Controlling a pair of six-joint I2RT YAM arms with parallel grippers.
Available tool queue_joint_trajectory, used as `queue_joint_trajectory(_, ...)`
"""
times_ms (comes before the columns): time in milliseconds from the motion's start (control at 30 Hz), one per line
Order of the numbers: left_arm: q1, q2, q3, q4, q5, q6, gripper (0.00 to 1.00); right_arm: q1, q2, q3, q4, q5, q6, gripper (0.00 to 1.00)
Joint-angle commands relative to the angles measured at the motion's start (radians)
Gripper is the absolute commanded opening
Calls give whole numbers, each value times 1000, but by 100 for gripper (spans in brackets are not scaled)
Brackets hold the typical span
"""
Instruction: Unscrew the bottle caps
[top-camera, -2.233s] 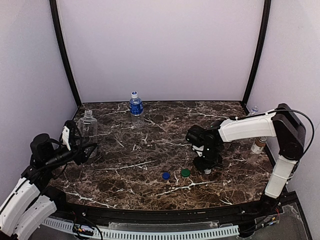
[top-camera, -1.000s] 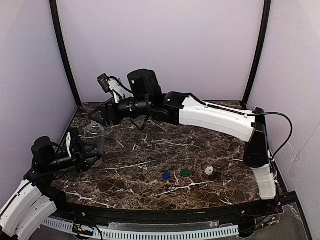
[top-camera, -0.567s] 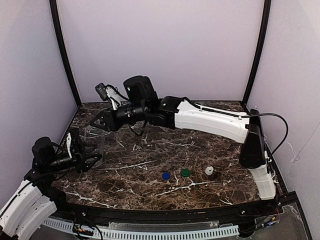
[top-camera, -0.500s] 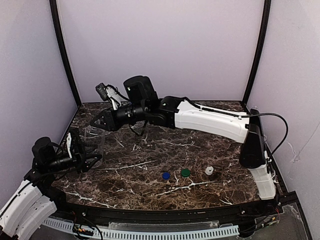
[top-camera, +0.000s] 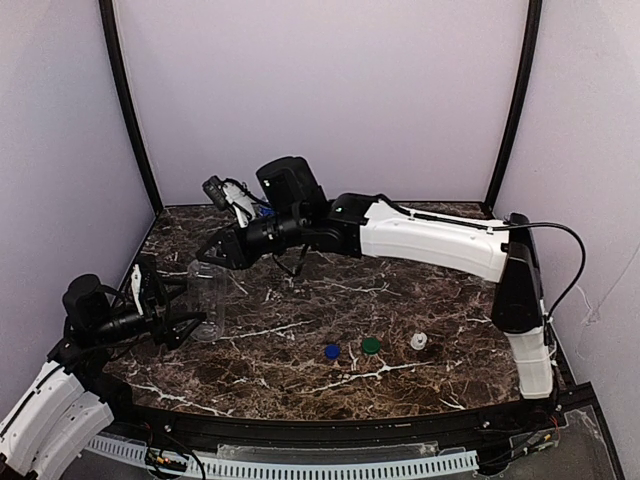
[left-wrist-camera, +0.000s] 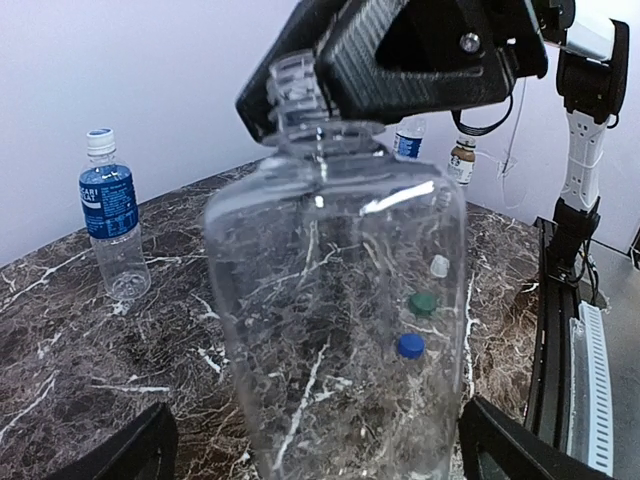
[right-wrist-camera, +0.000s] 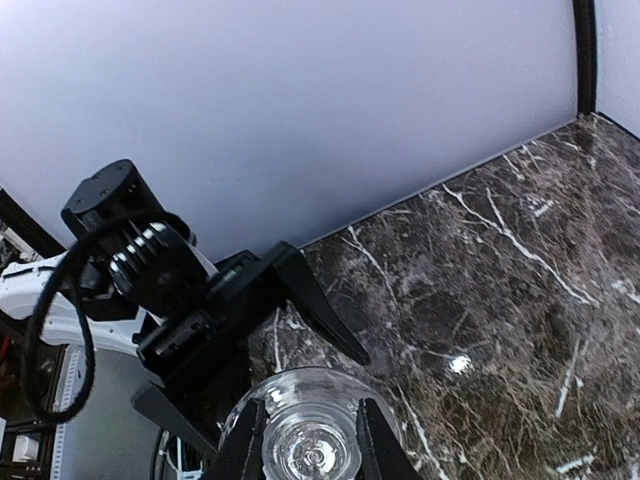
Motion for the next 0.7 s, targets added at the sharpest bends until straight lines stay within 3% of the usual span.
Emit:
queue_joint_trajectory(0, 8, -12, -10, 23, -24, -1, 99, -91, -188, -145, -43, 161, -47, 0)
queue_joint_trajectory(367, 14, -20, -15, 20, -36, -1, 99, -502, -543, -636, -22, 639, -236, 0)
queue_joint_trajectory(667, 25, -8, -18, 26, -39, 0, 99, -841, -506, -707, 96, 605, -292, 0)
